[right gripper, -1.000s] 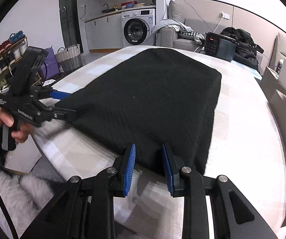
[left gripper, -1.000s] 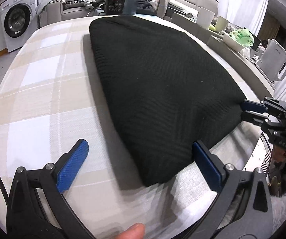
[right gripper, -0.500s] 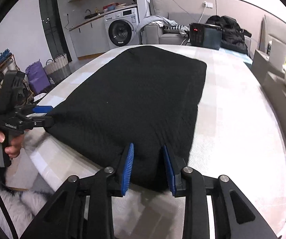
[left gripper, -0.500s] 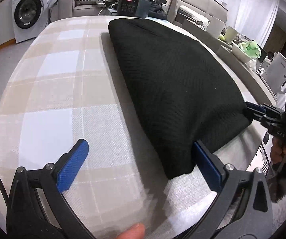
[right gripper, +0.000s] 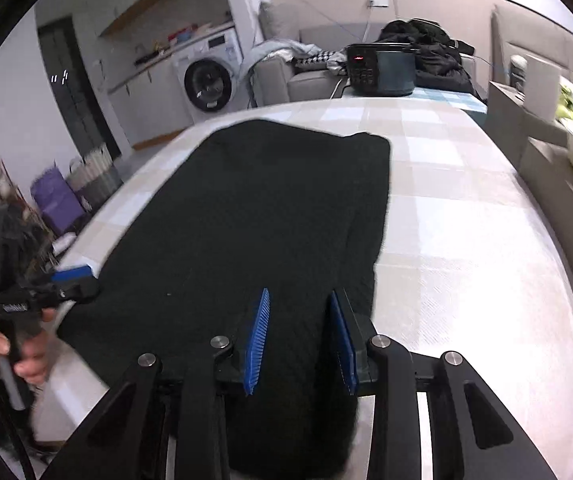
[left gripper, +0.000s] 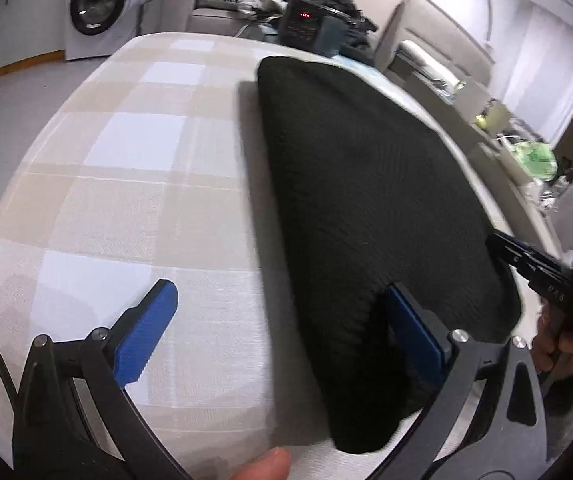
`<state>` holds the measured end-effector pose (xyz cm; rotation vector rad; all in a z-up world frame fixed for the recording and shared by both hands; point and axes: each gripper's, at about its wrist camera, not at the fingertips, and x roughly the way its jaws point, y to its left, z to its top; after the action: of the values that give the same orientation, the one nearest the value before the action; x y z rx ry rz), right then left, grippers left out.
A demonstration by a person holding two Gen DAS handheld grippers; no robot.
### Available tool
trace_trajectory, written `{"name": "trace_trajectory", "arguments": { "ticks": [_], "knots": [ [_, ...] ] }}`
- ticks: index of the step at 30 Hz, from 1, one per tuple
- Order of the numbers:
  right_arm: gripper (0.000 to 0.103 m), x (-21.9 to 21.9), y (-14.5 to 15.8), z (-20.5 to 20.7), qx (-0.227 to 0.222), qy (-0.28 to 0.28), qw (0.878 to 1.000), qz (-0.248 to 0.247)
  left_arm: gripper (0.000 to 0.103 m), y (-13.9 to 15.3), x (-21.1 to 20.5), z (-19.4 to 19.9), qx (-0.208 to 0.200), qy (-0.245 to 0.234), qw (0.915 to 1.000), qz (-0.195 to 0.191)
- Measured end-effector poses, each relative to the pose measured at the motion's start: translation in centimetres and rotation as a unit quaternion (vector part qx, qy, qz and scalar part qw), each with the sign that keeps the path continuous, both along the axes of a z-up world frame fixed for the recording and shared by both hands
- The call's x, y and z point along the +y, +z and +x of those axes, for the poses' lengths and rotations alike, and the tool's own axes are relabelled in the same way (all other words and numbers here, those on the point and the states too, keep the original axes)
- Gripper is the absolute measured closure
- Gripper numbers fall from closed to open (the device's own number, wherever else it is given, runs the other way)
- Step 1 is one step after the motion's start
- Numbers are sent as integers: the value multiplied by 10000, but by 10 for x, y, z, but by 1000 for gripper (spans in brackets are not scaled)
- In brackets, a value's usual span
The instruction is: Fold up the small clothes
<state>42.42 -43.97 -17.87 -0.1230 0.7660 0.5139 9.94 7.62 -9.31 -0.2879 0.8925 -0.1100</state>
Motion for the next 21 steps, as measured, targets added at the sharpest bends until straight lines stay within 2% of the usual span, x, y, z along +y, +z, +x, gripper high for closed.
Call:
{"name": "trace_trajectory", "arguments": {
  "ticks": [2,4,8,9,11,13,16,21],
  "knots": [
    [70,-3,-2,-1,-89,0,9998,-181,1,0,0,-2,-32,-16,9999,147],
    [70,-16,-5,-1,5,-116,9999,-108,1,-1,2,-4,-15,-13,9997,254],
    [70,-46,-5,7,283,-522,9980,208,1,-2,6,-2,9,-7,9998,199],
    [70,-53,-2,9,366,-601,9966,420,1,-2,7,0,15,9,9999,152],
    [70,-57,2,12,392,-568,9955,654,1,-1,8,1,38,58,10000,69],
    [70,-53,7,15,358,-474,9954,750,1,0,7,8,77,85,9999,69],
    [70,-36,8,18,321,-327,9970,631,1,6,2,18,75,197,9996,191],
    [70,-3,12,2,60,66,9993,372,1,27,-20,23,-233,109,9989,401]
  ]
}}
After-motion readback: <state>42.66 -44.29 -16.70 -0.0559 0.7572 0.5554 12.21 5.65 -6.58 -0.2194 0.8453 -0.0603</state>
